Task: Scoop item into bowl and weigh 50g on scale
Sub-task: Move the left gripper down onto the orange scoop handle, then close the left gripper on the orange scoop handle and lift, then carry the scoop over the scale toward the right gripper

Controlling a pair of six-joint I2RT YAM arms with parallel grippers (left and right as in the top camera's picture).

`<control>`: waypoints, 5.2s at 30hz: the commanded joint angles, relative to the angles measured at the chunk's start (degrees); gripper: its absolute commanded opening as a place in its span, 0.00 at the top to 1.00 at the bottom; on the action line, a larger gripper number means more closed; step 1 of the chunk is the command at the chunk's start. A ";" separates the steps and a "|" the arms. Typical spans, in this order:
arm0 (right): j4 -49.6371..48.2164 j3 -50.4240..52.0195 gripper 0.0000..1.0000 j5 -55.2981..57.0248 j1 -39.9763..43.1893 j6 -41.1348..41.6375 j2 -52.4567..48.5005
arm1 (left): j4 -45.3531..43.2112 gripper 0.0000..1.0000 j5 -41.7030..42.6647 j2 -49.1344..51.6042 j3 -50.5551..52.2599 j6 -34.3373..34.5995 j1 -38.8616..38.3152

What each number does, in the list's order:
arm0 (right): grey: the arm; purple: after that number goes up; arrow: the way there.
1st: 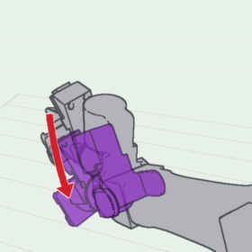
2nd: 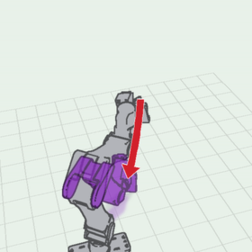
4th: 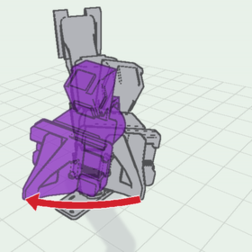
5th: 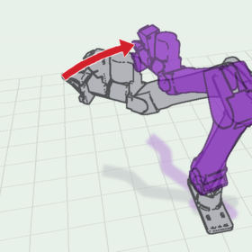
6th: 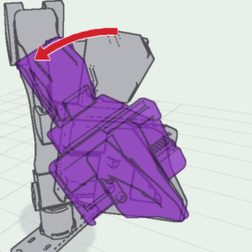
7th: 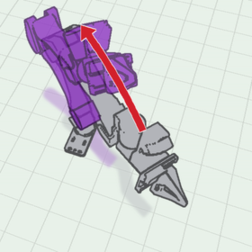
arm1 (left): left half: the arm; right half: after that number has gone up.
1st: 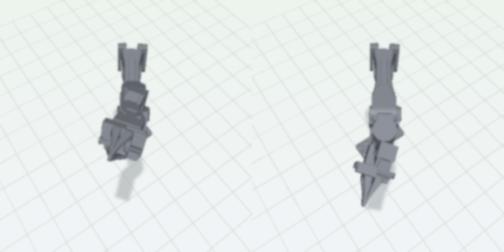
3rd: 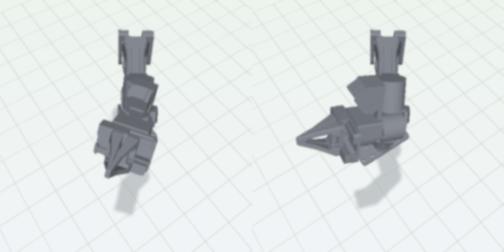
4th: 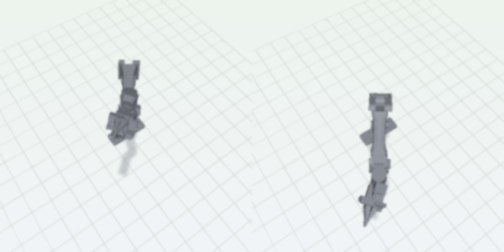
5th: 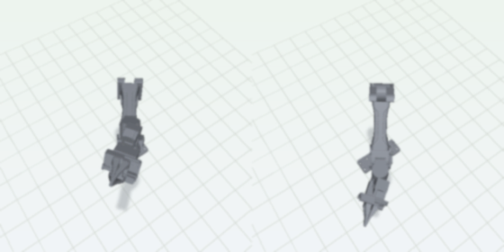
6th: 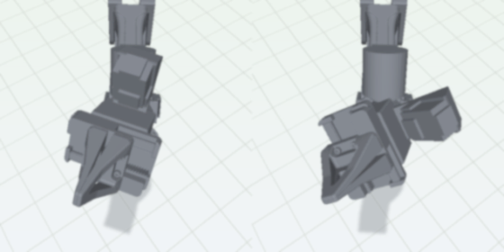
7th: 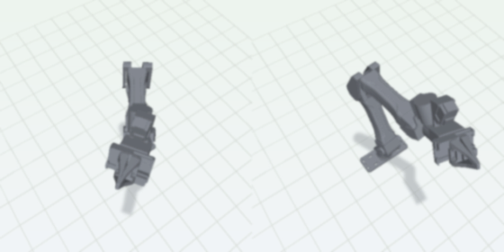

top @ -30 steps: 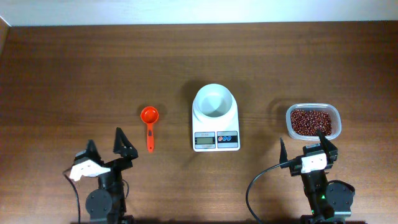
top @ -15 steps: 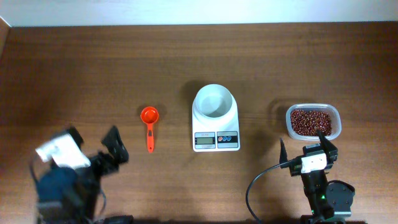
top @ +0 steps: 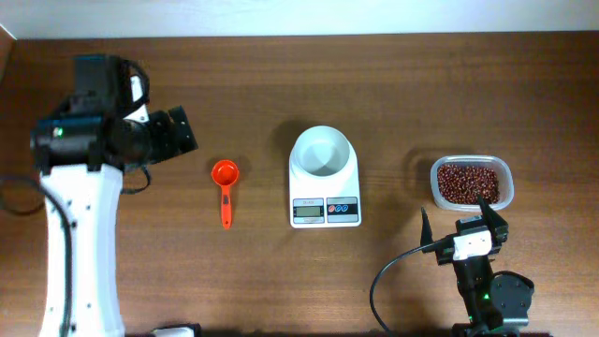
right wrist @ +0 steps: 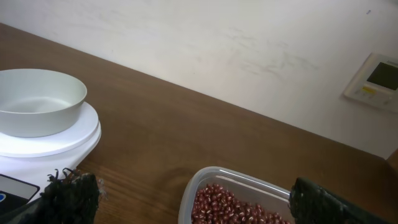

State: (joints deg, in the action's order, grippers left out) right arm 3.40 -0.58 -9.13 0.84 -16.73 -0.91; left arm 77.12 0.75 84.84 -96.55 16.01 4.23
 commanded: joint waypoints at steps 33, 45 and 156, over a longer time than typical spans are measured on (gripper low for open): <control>0.26 0.26 0.01 -0.35 -0.46 0.02 0.33 | -30.16 0.01 -10.03 8.15 38.12 7.17 -19.17; 0.28 0.26 0.01 -0.35 -0.46 0.04 0.33 | -36.00 0.48 -11.28 8.20 45.13 8.81 -17.99; 0.28 0.26 0.01 -0.35 -0.46 0.02 0.33 | -44.87 1.00 9.20 -16.50 28.17 16.57 -16.15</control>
State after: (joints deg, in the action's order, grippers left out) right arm 3.40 -0.58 -9.10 0.84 -16.75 -0.91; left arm 31.40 2.68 67.92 -67.40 30.96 -12.14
